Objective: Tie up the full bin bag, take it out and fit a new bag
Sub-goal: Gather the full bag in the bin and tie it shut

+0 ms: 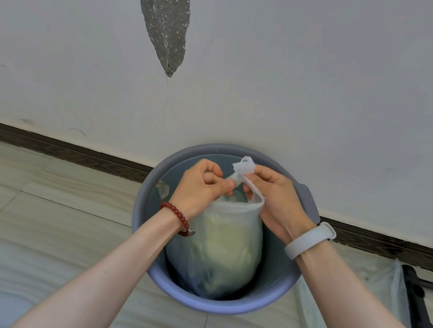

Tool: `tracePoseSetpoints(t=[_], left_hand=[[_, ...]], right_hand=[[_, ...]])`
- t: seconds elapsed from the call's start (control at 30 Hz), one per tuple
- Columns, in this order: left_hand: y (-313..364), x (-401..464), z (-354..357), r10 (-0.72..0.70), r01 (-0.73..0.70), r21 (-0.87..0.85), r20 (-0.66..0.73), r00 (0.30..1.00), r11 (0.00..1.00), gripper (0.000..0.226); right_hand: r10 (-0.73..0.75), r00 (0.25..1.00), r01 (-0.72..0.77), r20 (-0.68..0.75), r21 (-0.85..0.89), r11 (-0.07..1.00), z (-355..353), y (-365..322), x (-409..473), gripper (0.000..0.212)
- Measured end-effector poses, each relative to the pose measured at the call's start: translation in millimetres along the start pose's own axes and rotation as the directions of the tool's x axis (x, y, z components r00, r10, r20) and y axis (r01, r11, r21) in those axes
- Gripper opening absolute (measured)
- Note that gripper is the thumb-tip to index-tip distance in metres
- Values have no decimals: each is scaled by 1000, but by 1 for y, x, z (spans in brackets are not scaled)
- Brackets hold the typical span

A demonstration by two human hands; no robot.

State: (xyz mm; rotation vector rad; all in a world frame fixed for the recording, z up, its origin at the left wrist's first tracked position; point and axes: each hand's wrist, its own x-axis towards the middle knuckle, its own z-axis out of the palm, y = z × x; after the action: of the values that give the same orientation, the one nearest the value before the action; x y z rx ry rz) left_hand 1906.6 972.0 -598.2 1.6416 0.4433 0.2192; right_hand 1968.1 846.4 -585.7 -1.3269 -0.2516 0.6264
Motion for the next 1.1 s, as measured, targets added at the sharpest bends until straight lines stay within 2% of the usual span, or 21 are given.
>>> tracePoseSetpoints(t=[0.13, 0.17, 0.23, 0.3, 0.37, 0.43, 0.47, 0.5, 0.57, 0.63, 0.7, 0.77, 0.8, 0.83, 0.9, 0.97, 1.1], left_hand=[[1, -6, -5, 37, -37, -3, 24, 999, 999, 26], [1, -8, -8, 56, -56, 21, 27, 998, 998, 26], [-1, -12, -13, 137, -142, 175, 38, 990, 974, 29], [-3, -17, -16, 248, -252, 345, 55, 967, 904, 33], [-3, -21, -16, 334, -324, 418, 50, 941, 849, 39], [-6, -21, -18, 385, -351, 427, 8, 923, 833, 43], [-8, -20, -20, 397, -356, 413, -15, 918, 838, 43], [-9, -19, -21, 395, -351, 397, -33, 918, 848, 44], [-10, -19, -23, 394, -353, 380, -33, 918, 855, 44], [-9, -18, -23, 424, -388, 417, 6, 906, 822, 43], [-7, -17, -27, 402, -374, 451, 36, 915, 811, 40], [-1, -20, -30, 299, -311, 430, 97, 949, 847, 28], [2, -21, -30, 221, -261, 404, 144, 965, 877, 15], [4, -23, -28, 180, -229, 405, 154, 971, 885, 13], [4, -24, -23, 200, -219, 445, 90, 976, 868, 26], [4, -21, -21, 255, -240, 498, 39, 966, 833, 24], [3, -18, -32, 236, -276, 540, 144, 961, 795, 37]], right_hand=[[-49, 995, 40, -81, -108, 993, 7, 1, 1, 11], [-85, 989, 62, -120, -181, 981, 9, 2, 1, 10], [-208, 959, 122, -192, -381, 916, 11, 4, 2, 16], [-332, 929, 167, -166, -610, 774, 15, 6, 0, 12], [-350, 936, 179, -32, -814, 553, 17, 8, -4, 8], [-217, 970, 193, 113, -899, 393, 15, 7, -8, 17], [-128, 978, 200, 162, -899, 389, 13, 5, -9, 20], [-44, 977, 206, 207, -883, 422, 12, 0, -10, 22], [80, 957, 178, 279, -782, 597, 8, -9, -12, 20], [122, 940, 82, 318, -558, 826, 4, -13, -14, 21], [99, 959, 9, 266, -377, 926, 0, -11, -13, 25], [61, 976, 18, 211, -353, 935, 0, -7, -12, 26], [42, 978, 35, 202, -361, 932, 1, -6, -12, 26], [27, 979, 52, 201, -378, 924, 3, -4, -12, 24], [-5, 983, 81, 184, -412, 908, 7, -2, -11, 19], [-40, 989, 95, 145, -393, 914, 7, -1, -11, 14], [-8, 992, 51, 130, -331, 942, -1, -2, -12, 18]])
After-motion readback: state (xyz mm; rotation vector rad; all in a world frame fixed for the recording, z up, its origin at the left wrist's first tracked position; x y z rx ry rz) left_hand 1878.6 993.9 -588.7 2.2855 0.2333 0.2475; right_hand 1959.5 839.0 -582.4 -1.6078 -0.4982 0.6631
